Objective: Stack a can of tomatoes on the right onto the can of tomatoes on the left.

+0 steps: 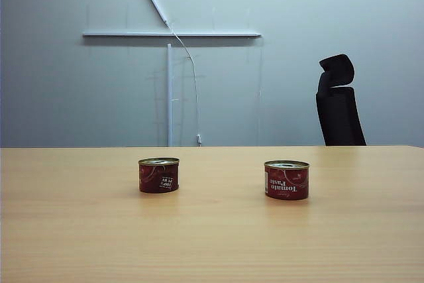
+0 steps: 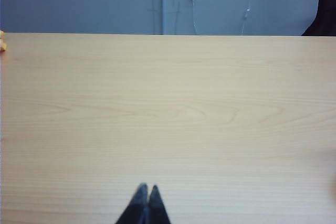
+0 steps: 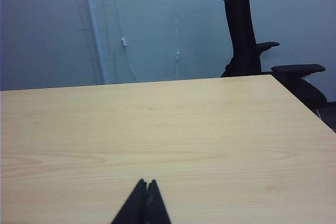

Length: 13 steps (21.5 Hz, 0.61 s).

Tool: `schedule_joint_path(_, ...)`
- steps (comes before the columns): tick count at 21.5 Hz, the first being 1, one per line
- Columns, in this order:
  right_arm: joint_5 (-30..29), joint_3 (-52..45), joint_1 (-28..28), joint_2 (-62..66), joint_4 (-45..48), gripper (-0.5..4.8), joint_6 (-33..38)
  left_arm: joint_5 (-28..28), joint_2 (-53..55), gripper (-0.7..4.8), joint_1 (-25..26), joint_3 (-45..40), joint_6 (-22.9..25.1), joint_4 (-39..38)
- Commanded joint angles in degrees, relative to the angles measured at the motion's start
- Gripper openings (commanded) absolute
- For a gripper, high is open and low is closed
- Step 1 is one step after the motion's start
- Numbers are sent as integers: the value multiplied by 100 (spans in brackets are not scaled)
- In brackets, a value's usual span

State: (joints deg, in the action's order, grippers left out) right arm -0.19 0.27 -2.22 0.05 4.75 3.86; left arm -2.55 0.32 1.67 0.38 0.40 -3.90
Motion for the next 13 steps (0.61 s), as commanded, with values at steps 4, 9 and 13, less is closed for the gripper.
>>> schedule_joint_path(4, 9, -24, 0, -9, 85, -5, 31, -15, 2, -4, 2, 13, 0, 50)
schedule_joint_path(9, -122, -24, 2, -9, 142, -5, 682, -2, 2, -4, -291, 11, 0, -48)
schedule_joint_path(13, -833, -24, 9, -7, 109, -5, 1506, -4, 4, -4, -1532, 11, 0, -278)
